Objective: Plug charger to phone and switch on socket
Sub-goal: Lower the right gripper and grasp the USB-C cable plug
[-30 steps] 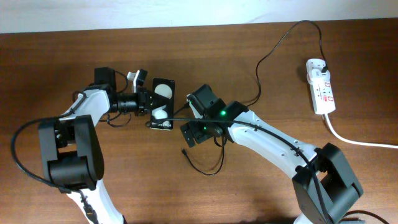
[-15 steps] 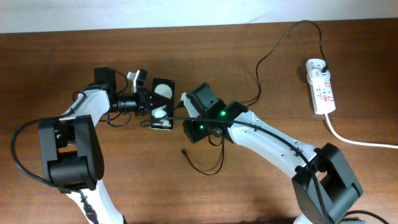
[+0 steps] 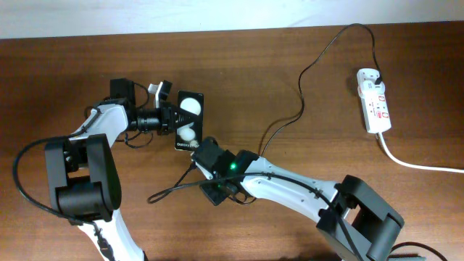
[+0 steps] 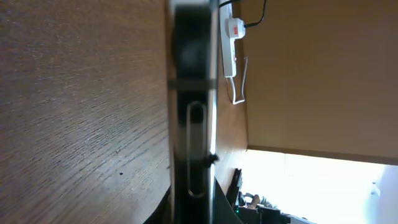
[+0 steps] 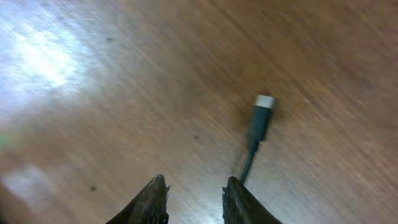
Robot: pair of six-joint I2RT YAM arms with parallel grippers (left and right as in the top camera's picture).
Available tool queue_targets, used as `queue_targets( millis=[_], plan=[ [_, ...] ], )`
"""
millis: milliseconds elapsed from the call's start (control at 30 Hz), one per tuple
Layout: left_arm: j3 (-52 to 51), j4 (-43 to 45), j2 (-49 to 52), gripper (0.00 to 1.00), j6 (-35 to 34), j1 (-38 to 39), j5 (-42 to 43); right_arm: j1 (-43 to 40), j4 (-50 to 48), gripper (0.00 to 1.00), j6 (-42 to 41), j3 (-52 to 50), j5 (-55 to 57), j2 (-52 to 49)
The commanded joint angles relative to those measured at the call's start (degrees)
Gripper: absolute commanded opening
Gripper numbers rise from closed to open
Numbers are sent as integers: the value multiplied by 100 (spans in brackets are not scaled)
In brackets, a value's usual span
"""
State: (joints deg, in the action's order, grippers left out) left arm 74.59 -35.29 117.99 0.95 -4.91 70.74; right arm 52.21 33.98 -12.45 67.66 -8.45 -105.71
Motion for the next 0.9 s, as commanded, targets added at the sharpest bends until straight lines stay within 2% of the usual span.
queue_targets(
  millis=[0, 133, 367, 567, 633, 733, 867],
  plan=[
    [46, 11, 0, 0, 127, -24, 280, 33, -138, 34, -9, -83, 815, -111],
    [46, 11, 0, 0, 127, -24, 280, 35, -262, 38, -11, -83, 817, -348],
    [46, 11, 0, 0, 127, -24, 280, 33, -348, 36, -9, -85, 767, -579],
    [46, 15, 0, 0, 131, -24, 280, 28, -341, 6, -210, -85, 769, -579],
    [46, 11, 0, 0, 251, -26, 284, 17, -289, 4, -1019, -72, 732, -520],
    [46, -26, -2, 0, 289, -92, 415, 17, -369, 4, -1163, -68, 439, 7],
    [39, -439, -2, 0, 1228, -358, 1272, -136, -684, 4, -1215, -70, -315, 866]
  ],
)
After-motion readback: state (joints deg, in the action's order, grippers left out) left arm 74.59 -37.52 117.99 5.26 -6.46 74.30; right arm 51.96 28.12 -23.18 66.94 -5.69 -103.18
